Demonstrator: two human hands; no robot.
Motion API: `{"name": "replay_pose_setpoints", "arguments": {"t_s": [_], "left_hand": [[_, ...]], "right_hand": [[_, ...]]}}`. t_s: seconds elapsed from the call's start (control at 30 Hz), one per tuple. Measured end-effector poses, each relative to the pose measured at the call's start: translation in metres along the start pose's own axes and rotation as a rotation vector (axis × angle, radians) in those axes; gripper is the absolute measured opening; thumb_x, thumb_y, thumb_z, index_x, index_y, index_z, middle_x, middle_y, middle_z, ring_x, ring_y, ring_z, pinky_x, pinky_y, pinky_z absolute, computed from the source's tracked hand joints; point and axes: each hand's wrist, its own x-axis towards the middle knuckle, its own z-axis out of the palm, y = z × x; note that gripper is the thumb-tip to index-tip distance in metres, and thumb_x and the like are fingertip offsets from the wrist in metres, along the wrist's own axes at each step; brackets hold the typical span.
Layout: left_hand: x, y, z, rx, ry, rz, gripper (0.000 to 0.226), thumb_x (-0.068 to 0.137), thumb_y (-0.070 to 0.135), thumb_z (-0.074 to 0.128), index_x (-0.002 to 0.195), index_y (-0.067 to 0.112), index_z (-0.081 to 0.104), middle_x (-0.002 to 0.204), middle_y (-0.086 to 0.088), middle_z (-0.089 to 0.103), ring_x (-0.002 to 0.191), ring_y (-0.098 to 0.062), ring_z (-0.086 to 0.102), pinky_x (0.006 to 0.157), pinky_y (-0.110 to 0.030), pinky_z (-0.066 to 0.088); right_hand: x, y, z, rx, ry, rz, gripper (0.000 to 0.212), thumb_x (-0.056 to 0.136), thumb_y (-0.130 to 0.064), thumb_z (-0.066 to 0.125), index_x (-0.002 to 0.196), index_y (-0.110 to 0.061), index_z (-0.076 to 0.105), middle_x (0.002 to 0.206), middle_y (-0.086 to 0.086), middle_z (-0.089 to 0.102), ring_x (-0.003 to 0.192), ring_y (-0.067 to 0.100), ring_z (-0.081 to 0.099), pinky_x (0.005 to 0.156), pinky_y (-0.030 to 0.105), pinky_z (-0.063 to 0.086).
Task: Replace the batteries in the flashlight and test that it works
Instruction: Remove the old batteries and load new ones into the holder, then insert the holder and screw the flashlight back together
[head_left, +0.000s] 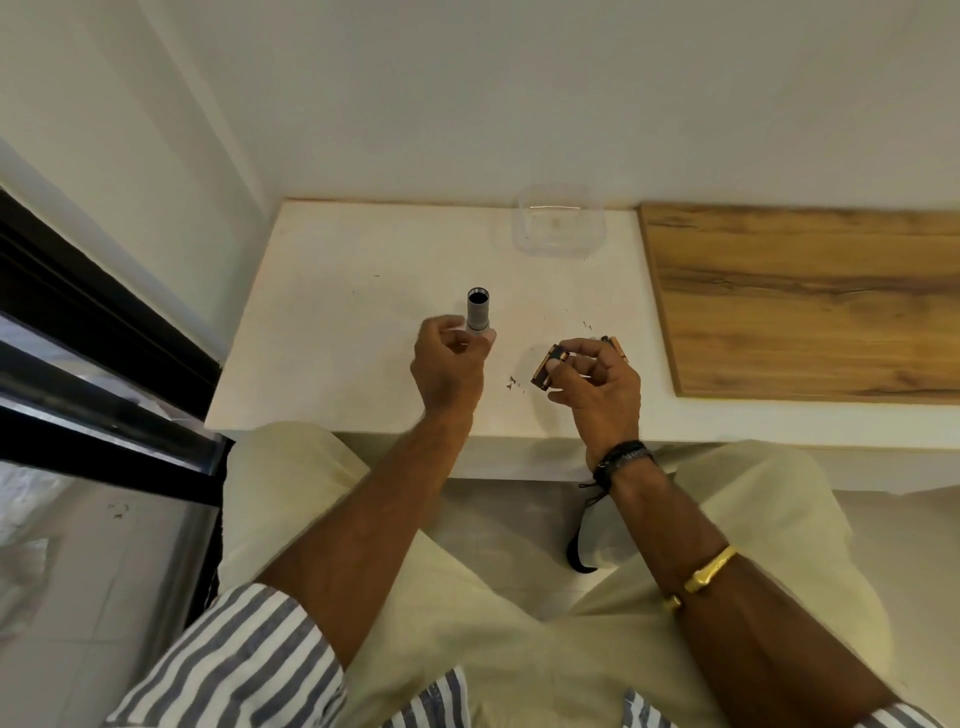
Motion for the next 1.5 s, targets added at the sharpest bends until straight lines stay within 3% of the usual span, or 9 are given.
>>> {"name": "replay_pose_setpoints", "arguments": {"t_s": [0.13, 0.3, 0.47, 0.63, 0.8, 0.87, 1.03, 1.33, 1.5], "left_hand": [[0.021, 0.007, 0.003, 0.163, -0.061, 0.102, 0.059, 0.082, 0.027, 0.078, 0.135, 0.018, 0.056, 0.092, 0.001, 0.063, 0.082, -0.012, 0.059, 0.084, -0.031, 0.052], [0.033, 0.007, 0.005, 0.226, -0.113, 0.164, 0.035, 0.088, 0.026, 0.07, 0.123, 0.02, 0.067, 0.097, -0.004, 0.063, 0.08, -0.008, 0.056, 0.084, -0.034, 0.053], [0.021, 0.004, -0.001, 0.252, -0.142, 0.283, 0.03, 0.093, 0.024, 0.064, 0.122, 0.015, 0.063, 0.116, -0.006, 0.061, 0.105, -0.018, 0.059, 0.091, -0.033, 0.049], [-0.006, -0.002, -0.019, 0.402, -0.34, 0.496, 0.025, 0.099, 0.025, 0.056, 0.123, 0.017, 0.057, 0.109, 0.003, 0.07, 0.092, -0.001, 0.058, 0.082, -0.021, 0.049], [-0.026, -0.009, -0.024, 0.628, -0.396, 0.601, 0.031, 0.098, 0.029, 0.057, 0.127, 0.015, 0.057, 0.116, -0.004, 0.067, 0.101, -0.02, 0.059, 0.087, -0.036, 0.052], [-0.028, -0.011, -0.023, 0.711, -0.399, 0.638, 0.033, 0.098, 0.03, 0.056, 0.128, 0.015, 0.056, 0.116, -0.006, 0.066, 0.102, -0.023, 0.054, 0.087, -0.039, 0.05], [-0.03, -0.011, -0.024, 0.76, -0.398, 0.649, 0.033, 0.098, 0.03, 0.057, 0.128, 0.017, 0.057, 0.115, -0.006, 0.065, 0.105, -0.025, 0.052, 0.084, -0.039, 0.049], [-0.033, -0.007, -0.023, 0.751, -0.41, 0.629, 0.035, 0.098, 0.03, 0.057, 0.129, 0.013, 0.057, 0.113, -0.009, 0.065, 0.103, -0.026, 0.051, 0.083, -0.041, 0.051], [-0.036, -0.002, -0.025, 0.726, -0.437, 0.634, 0.033, 0.099, 0.027, 0.056, 0.129, 0.013, 0.057, 0.107, -0.008, 0.063, 0.1, -0.025, 0.048, 0.078, -0.041, 0.048]], "right_hand": [[0.002, 0.0, -0.001, 0.048, -0.021, 0.025, 0.022, 0.09, -0.004, 0.072, 0.104, -0.022, 0.071, 0.091, 0.001, 0.077, 0.096, 0.027, 0.076, 0.08, 0.04, 0.063], [0.001, 0.0, -0.002, 0.117, -0.058, 0.06, 0.023, 0.092, -0.002, 0.07, 0.113, -0.011, 0.068, 0.085, -0.012, 0.076, 0.09, 0.02, 0.076, 0.073, 0.039, 0.065], [0.004, 0.0, -0.002, 0.129, -0.086, 0.04, 0.024, 0.098, -0.004, 0.061, 0.119, -0.013, 0.07, 0.077, -0.018, 0.064, 0.087, 0.014, 0.066, 0.079, 0.041, 0.064], [0.004, -0.006, -0.006, 0.178, -0.086, 0.049, 0.024, 0.104, -0.009, 0.052, 0.126, -0.014, 0.062, 0.107, 0.014, 0.067, 0.089, 0.031, 0.073, 0.074, 0.039, 0.064], [0.001, -0.01, -0.007, 0.156, -0.053, 0.025, 0.023, 0.095, -0.014, 0.07, 0.116, -0.006, 0.063, 0.103, 0.016, 0.074, 0.079, 0.025, 0.074, 0.065, 0.036, 0.062], [0.0, -0.009, -0.01, 0.153, -0.062, 0.004, 0.018, 0.092, -0.01, 0.073, 0.108, -0.002, 0.069, 0.092, 0.005, 0.077, 0.078, 0.019, 0.072, 0.069, 0.034, 0.061], [-0.002, -0.008, -0.013, 0.141, -0.12, -0.043, 0.021, 0.091, 0.002, 0.069, 0.111, 0.0, 0.074, 0.089, -0.01, 0.077, 0.097, 0.023, 0.075, 0.078, 0.031, 0.062], [-0.005, -0.007, -0.014, 0.011, -0.039, -0.136, 0.029, 0.081, -0.013, 0.085, 0.097, -0.001, 0.065, 0.077, 0.0, 0.075, 0.069, 0.021, 0.074, 0.065, 0.041, 0.064], [-0.006, -0.003, -0.012, 0.002, -0.002, -0.151, 0.027, 0.081, -0.021, 0.086, 0.095, -0.006, 0.069, 0.078, 0.0, 0.077, 0.065, 0.024, 0.075, 0.059, 0.036, 0.063]]}}
